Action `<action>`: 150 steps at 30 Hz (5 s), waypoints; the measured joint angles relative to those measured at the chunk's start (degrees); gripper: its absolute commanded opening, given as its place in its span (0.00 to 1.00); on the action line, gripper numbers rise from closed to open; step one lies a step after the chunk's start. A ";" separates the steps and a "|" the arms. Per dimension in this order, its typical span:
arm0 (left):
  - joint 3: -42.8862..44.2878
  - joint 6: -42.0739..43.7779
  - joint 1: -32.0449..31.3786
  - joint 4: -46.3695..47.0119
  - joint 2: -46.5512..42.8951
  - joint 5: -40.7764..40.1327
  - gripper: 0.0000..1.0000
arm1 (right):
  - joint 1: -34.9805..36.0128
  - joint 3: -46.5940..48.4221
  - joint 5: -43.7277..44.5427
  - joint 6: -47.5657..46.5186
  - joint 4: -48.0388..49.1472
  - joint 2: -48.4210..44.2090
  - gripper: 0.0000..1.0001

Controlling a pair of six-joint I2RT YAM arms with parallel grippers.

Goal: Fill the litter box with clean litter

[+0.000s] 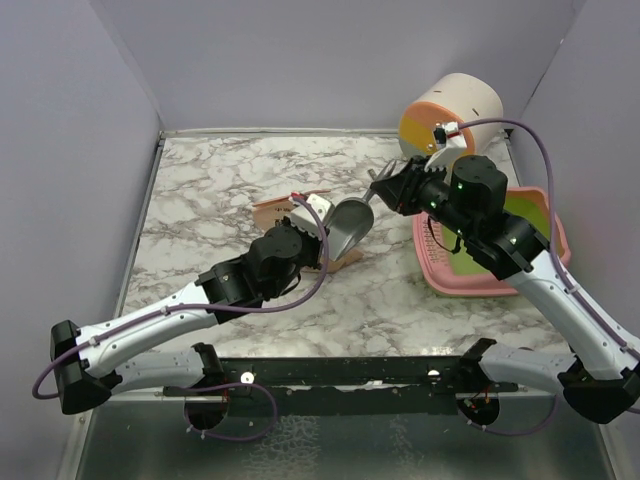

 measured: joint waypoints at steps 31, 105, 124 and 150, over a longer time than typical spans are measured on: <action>-4.13 7.04 0.02 -19.43 -24.81 23.41 0.00 | -0.31 -17.64 -35.80 -10.60 -11.98 -15.74 0.51; -7.93 3.45 0.00 -19.39 -31.71 28.06 0.00 | -0.31 -17.75 -49.66 -3.87 0.07 -8.87 0.42; -8.13 3.41 0.00 -18.58 -31.52 28.06 0.00 | -0.31 -18.27 -49.37 -1.51 2.14 -8.90 0.50; -8.00 3.72 -0.22 -17.27 -31.71 24.41 0.51 | -0.04 -17.46 -42.34 -3.15 -1.95 -9.66 0.01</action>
